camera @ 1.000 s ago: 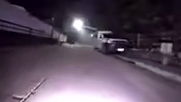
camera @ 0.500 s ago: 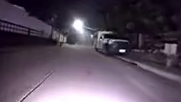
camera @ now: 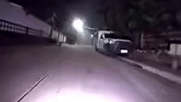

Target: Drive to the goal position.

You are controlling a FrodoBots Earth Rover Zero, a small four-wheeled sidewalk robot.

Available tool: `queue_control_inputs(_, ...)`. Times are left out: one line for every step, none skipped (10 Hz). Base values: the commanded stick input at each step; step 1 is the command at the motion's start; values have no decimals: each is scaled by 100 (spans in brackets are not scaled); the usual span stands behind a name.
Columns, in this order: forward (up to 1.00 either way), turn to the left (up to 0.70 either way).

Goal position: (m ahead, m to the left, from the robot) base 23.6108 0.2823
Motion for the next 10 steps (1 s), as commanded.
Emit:
queue_control_inputs(70,0)
queue_control_inputs(70,0)
queue_control_inputs(70,0)
queue_control_inputs(70,0)
queue_control_inputs(70,0)
queue_control_inputs(70,0)
queue_control_inputs(70,0)
queue_control_inputs(70,0)
queue_control_inputs(70,0)
queue_control_inputs(70,0)
